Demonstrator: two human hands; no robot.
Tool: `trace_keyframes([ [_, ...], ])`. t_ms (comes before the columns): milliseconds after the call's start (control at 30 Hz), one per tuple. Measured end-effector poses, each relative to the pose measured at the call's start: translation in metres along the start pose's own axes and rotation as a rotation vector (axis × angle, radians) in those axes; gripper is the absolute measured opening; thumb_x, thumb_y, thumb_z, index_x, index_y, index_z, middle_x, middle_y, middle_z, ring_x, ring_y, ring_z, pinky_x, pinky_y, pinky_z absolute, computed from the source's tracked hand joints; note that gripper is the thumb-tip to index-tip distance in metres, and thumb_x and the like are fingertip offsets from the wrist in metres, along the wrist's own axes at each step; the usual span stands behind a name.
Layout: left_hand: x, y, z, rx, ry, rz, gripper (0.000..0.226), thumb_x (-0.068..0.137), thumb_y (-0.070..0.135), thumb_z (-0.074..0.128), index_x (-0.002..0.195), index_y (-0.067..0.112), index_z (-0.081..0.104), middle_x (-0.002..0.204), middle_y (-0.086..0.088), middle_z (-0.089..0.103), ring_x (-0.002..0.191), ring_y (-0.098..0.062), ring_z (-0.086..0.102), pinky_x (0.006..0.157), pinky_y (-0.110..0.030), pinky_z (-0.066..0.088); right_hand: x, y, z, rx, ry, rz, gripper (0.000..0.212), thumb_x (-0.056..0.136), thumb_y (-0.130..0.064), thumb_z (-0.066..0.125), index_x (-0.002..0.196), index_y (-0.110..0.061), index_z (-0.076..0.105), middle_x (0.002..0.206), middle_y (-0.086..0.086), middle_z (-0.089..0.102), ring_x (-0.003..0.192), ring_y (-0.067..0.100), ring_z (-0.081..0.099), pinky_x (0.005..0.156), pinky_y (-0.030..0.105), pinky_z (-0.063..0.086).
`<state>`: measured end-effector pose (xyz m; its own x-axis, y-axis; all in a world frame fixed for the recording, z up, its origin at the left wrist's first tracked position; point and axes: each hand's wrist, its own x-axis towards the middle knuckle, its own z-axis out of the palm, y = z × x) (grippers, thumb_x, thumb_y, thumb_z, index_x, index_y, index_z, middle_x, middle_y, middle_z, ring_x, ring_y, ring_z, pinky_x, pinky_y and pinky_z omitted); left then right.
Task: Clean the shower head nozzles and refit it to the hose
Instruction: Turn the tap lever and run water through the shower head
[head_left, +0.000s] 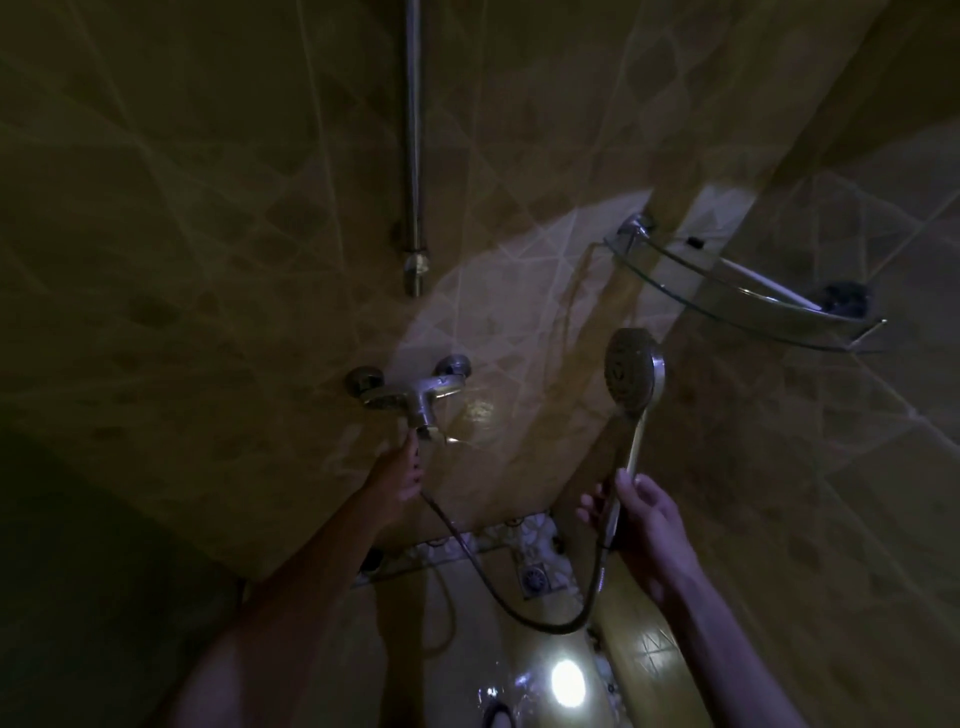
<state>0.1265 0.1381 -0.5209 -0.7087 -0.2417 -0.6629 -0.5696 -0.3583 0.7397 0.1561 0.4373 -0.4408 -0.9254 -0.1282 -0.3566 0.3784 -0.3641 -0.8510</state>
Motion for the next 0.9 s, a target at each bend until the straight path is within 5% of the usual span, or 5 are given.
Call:
trace_keyframes([
  [200,0.01,-0.005,0.015,-0.078,-0.122,0.003,0.07,0.091,0.061,0.028,0.141,0.012,0.035,0.148,-0.011,0.039,0.135,-0.026,0.037,0.112,-0.044,0.027,-0.012,0.001,-0.025,-0.066,0.079,0.054,0.015,0.089,-0.014,0.064,0.086,-0.01,0.05,0.069,0.009,0.059,0.066,0.029,0.065,0.063,0.036,0.058],
  [467,0.02,-0.017,0.023,-0.22,-0.183,0.034,0.074,0.088,0.068,0.024,0.139,0.017,0.04,0.144,-0.003,0.043,0.134,-0.018,0.036,0.101,-0.041,0.031,0.0,0.018,-0.042,-0.091,0.143,0.051,0.022,0.09,0.002,0.051,0.081,-0.015,0.039,0.052,0.004,0.034,0.037,0.016,0.034,0.043,0.028,0.028],
  [633,0.019,-0.017,0.019,-0.225,-0.181,0.056,0.064,0.091,0.064,0.025,0.134,0.02,0.043,0.143,-0.001,0.042,0.134,-0.017,0.034,0.108,-0.043,0.023,0.002,0.025,-0.044,-0.086,0.07,0.116,0.03,0.091,-0.024,0.064,0.113,-0.009,0.05,0.058,0.001,0.034,0.042,0.013,0.032,0.04,0.025,0.029],
  [767,0.023,-0.014,0.019,-0.272,-0.226,0.059,0.058,0.09,0.066,0.025,0.118,0.024,0.053,0.128,0.003,0.05,0.126,-0.015,0.039,0.114,-0.047,0.021,0.006,0.024,-0.042,0.054,0.053,0.202,0.059,0.092,-0.065,0.04,0.119,-0.014,0.054,0.062,0.002,0.037,0.045,0.014,0.033,0.047,0.027,0.029],
  [900,0.029,-0.014,0.018,-0.302,-0.225,0.077,0.06,0.089,0.065,0.03,0.114,0.016,0.056,0.127,-0.003,0.056,0.128,-0.017,0.043,0.111,-0.045,0.029,0.005,0.024,-0.039,0.075,0.088,0.184,0.045,0.096,-0.056,0.039,0.101,-0.013,0.052,0.069,0.002,0.049,0.056,0.016,0.044,0.058,0.032,0.037],
])
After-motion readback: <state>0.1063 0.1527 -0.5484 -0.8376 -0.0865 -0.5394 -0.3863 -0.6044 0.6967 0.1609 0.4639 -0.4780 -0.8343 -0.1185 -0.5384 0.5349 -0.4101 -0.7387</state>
